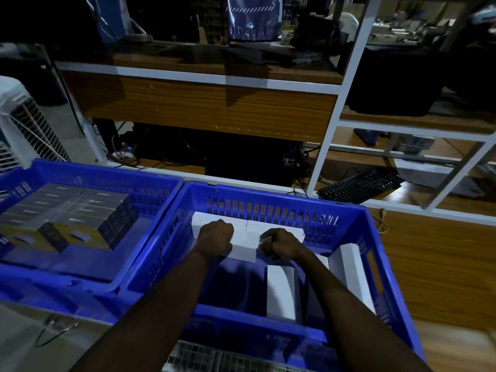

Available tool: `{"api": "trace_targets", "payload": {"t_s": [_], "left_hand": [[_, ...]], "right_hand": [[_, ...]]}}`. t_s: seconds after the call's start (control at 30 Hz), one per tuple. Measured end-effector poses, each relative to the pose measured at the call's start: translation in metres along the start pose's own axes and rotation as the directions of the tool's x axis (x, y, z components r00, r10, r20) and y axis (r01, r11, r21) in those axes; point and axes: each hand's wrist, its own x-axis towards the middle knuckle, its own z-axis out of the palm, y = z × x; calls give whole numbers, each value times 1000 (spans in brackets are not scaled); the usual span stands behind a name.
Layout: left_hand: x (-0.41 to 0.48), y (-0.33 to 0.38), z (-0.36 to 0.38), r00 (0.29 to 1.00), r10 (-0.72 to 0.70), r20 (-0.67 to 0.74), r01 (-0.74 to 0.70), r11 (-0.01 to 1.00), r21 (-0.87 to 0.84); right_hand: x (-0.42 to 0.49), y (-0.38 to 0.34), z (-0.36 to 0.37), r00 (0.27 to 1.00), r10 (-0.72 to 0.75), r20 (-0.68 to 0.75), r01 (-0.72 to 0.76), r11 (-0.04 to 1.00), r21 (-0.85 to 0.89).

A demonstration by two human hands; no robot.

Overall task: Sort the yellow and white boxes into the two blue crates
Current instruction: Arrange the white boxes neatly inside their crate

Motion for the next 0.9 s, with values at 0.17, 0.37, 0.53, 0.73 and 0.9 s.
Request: {"api": "trace_targets", "payload": {"t_s": [0.17, 0.37, 0.53, 0.73, 0.9], "left_hand": [[-4, 6, 5, 980, 69, 186, -51, 994, -96], [-3, 4, 4, 958, 71, 279, -19, 983, -184], [-1, 2, 4, 932, 94, 350, -19, 977, -211], [11, -6, 6, 898, 101, 428, -6, 976, -218], [13, -7, 10, 893, 81, 443, 1, 983, -182]], "right_hand": [[2, 2, 0, 1000, -7, -16, 5, 994, -114], [6, 3, 5, 999, 11, 36, -9, 998, -61], [5, 4, 6, 997, 53, 52, -54, 998, 23], [12, -8, 28, 984, -46, 174, 59, 995, -74], [39, 18, 38, 953, -89, 291, 137, 979, -151]]}}
